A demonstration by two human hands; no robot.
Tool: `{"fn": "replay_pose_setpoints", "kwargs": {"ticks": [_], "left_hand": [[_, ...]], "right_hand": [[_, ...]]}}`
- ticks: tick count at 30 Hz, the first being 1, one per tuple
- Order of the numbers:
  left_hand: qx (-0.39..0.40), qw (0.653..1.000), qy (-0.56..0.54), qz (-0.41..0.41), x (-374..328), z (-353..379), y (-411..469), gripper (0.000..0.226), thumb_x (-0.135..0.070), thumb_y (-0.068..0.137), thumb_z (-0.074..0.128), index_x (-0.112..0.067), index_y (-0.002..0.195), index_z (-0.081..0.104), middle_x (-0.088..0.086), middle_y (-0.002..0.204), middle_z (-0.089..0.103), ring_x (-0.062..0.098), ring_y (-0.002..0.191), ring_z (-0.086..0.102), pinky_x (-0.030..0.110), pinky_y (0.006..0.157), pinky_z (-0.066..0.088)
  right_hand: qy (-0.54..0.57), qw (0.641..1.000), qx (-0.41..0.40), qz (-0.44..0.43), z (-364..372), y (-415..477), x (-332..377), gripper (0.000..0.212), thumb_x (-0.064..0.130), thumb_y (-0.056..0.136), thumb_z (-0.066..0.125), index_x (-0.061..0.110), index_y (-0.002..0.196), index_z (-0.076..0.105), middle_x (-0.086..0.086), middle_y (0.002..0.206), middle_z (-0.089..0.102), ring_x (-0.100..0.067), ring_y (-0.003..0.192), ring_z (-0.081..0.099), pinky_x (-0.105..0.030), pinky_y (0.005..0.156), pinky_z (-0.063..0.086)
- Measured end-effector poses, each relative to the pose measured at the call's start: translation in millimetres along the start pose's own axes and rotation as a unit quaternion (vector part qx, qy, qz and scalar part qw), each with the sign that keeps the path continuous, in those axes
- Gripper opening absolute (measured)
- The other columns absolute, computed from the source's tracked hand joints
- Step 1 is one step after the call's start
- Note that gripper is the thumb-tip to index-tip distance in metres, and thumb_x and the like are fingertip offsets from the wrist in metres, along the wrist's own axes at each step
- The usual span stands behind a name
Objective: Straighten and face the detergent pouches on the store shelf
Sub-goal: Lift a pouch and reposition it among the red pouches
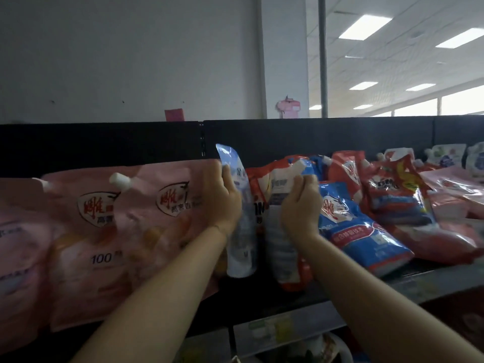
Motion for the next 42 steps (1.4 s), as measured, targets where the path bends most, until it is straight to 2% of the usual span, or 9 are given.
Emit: {"fn": "replay_pose_setpoints", "kwargs": {"ticks": [4, 11, 15, 20, 24, 28, 33, 37, 42], "left_hand": [[0.028, 0.998, -0.021, -0.051, 25, 7, -47, 0.022, -0.030, 0.102, 0.034, -0.029, 0.080, 0.033, -0.002, 0.072, 0.041, 0.014, 0.063, 0.042, 0.037, 0.060, 0.040], [-0.051, 0.993, 0.047, 0.092, -4, -27, -59, 0.026, -0.008, 0.086, 0.052, -0.022, 0.094, 0.030, 0.001, 0.091, 0.037, 0.011, 0.073, 0.037, 0.014, 0.066, 0.034], [0.076, 0.973, 0.009, 0.215, -41, -10, -97, 0.019, -0.003, 0.085, 0.051, -0.015, 0.094, 0.040, 0.002, 0.086, 0.043, 0.011, 0.074, 0.041, 0.019, 0.069, 0.039], [0.251, 0.941, -0.047, 0.221, -79, 39, -131, 0.015, -0.008, 0.091, 0.050, -0.017, 0.100, 0.042, 0.000, 0.091, 0.049, 0.006, 0.073, 0.046, 0.020, 0.063, 0.043], [0.309, 0.943, -0.072, 0.098, -82, 85, -146, 0.016, -0.008, 0.093, 0.048, -0.018, 0.104, 0.044, -0.004, 0.099, 0.046, 0.003, 0.080, 0.047, 0.021, 0.068, 0.044], [0.298, 0.935, -0.086, -0.175, -65, 129, -154, 0.032, -0.011, 0.089, 0.059, -0.018, 0.111, 0.036, -0.002, 0.115, 0.038, 0.009, 0.105, 0.047, 0.008, 0.072, 0.044], [0.202, 0.859, -0.126, -0.453, -39, 166, -151, 0.057, -0.012, 0.088, 0.059, -0.006, 0.133, 0.024, 0.015, 0.137, 0.038, 0.030, 0.127, 0.044, 0.037, 0.106, 0.039], [0.194, 0.815, -0.188, -0.513, -23, 179, -156, 0.046, -0.008, 0.093, 0.051, 0.001, 0.134, 0.035, 0.020, 0.131, 0.050, 0.031, 0.116, 0.054, 0.038, 0.096, 0.046], [0.205, 0.810, -0.195, -0.513, -8, 187, -156, 0.035, -0.014, 0.094, 0.053, 0.003, 0.124, 0.053, 0.019, 0.118, 0.060, 0.030, 0.104, 0.060, 0.037, 0.089, 0.051]], "right_hand": [[0.053, 0.994, 0.078, -0.057, 4, -25, 2, 0.028, 0.024, 0.104, 0.036, 0.031, 0.078, 0.040, 0.007, 0.078, 0.046, -0.017, 0.071, 0.054, -0.034, 0.062, 0.050], [0.142, 0.963, 0.230, 0.005, -39, -32, -17, 0.027, 0.027, 0.104, 0.035, 0.018, 0.090, 0.057, -0.001, 0.077, 0.064, -0.009, 0.071, 0.065, -0.024, 0.065, 0.055], [-0.012, 0.962, 0.269, -0.039, -61, -43, -46, 0.023, 0.020, 0.100, 0.047, 0.010, 0.082, 0.056, -0.003, 0.076, 0.060, -0.008, 0.068, 0.058, -0.029, 0.064, 0.049], [-0.183, 0.939, 0.264, -0.121, -92, -37, -68, 0.010, 0.023, 0.093, 0.056, 0.013, 0.096, 0.058, 0.001, 0.094, 0.056, -0.014, 0.080, 0.057, -0.032, 0.069, 0.049], [-0.254, 0.943, 0.154, -0.150, -128, -24, -91, 0.016, 0.016, 0.087, 0.060, 0.007, 0.099, 0.057, -0.003, 0.099, 0.053, -0.018, 0.088, 0.049, -0.035, 0.071, 0.044], [-0.277, 0.952, 0.110, -0.068, -154, -16, -124, 0.006, 0.009, 0.090, 0.055, 0.005, 0.093, 0.051, -0.006, 0.095, 0.049, -0.021, 0.086, 0.048, -0.027, 0.070, 0.034], [-0.302, 0.941, 0.151, -0.034, -156, -15, -153, 0.019, 0.022, 0.097, 0.052, 0.016, 0.081, 0.043, 0.001, 0.081, 0.053, -0.017, 0.068, 0.050, -0.027, 0.057, 0.033], [-0.315, 0.935, 0.159, -0.035, -154, -14, -161, 0.021, 0.027, 0.099, 0.048, 0.012, 0.085, 0.048, -0.003, 0.088, 0.057, -0.019, 0.074, 0.057, -0.039, 0.065, 0.049], [-0.308, 0.940, 0.140, -0.053, -151, -15, -163, 0.019, 0.026, 0.099, 0.048, 0.016, 0.083, 0.046, 0.001, 0.085, 0.055, -0.014, 0.071, 0.054, -0.027, 0.059, 0.043]]}}
Point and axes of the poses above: each hand's wrist, its own y-axis towards the middle knuckle, its own z-axis out of the palm, x = y × z, the point moved 3 cm from there along y, towards the middle knuckle
